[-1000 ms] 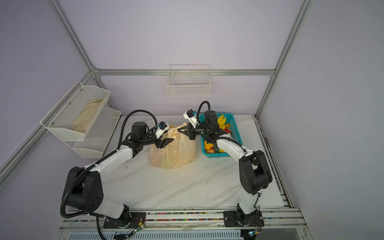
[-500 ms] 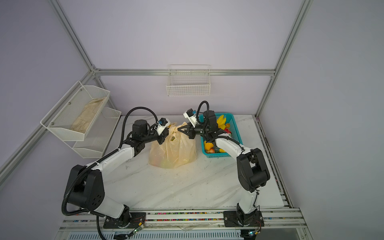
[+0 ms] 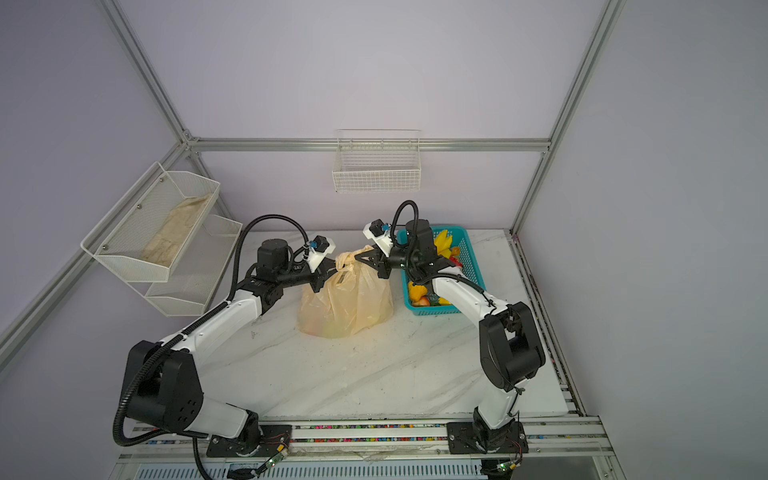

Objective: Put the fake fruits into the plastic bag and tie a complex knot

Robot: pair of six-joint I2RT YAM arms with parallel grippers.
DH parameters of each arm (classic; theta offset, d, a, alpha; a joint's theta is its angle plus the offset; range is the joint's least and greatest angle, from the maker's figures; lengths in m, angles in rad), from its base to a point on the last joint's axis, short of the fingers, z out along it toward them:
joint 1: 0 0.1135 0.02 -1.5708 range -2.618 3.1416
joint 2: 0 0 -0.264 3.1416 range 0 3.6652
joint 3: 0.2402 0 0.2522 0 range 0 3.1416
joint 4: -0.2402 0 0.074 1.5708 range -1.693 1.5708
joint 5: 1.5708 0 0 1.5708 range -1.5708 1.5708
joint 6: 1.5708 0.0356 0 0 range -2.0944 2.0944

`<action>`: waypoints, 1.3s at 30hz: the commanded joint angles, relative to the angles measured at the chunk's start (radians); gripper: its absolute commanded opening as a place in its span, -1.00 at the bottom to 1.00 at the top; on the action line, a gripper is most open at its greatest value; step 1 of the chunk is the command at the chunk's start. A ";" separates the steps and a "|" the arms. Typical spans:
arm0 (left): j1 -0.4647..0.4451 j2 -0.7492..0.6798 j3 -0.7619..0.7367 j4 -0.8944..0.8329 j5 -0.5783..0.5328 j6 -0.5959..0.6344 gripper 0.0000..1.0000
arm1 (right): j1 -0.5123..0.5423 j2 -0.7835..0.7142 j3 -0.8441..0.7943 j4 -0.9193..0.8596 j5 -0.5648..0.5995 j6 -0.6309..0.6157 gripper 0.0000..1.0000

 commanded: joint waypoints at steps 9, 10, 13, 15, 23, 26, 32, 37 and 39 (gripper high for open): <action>0.072 0.014 0.101 -0.151 0.260 0.026 -0.19 | -0.009 -0.071 -0.055 0.031 0.032 -0.096 -1.00; 0.076 0.020 0.115 -0.162 0.280 0.021 -0.12 | -0.009 -0.072 -0.056 0.029 0.035 -0.103 -1.00; 0.081 0.036 0.152 -0.167 0.333 -0.022 0.01 | -0.008 -0.075 -0.062 0.032 0.037 -0.113 -1.00; 0.083 0.042 0.164 -0.145 0.363 -0.068 0.07 | -0.005 -0.075 -0.063 0.031 0.039 -0.121 -1.00; 0.081 0.082 0.203 -0.074 0.420 -0.207 0.32 | 0.002 -0.077 -0.066 0.030 0.044 -0.127 -1.00; 0.078 0.104 0.219 -0.022 0.429 -0.280 0.37 | 0.007 -0.075 -0.067 0.032 0.048 -0.133 -1.00; 0.074 0.157 0.262 -0.002 0.417 -0.348 0.34 | 0.011 -0.069 -0.068 0.033 0.054 -0.134 -1.00; 0.057 0.187 0.285 -0.029 0.385 -0.341 0.19 | 0.015 -0.066 -0.068 0.048 0.045 -0.120 -1.00; 0.048 0.195 0.297 -0.062 0.372 -0.314 0.14 | 0.015 -0.061 -0.068 0.066 0.042 -0.096 -1.00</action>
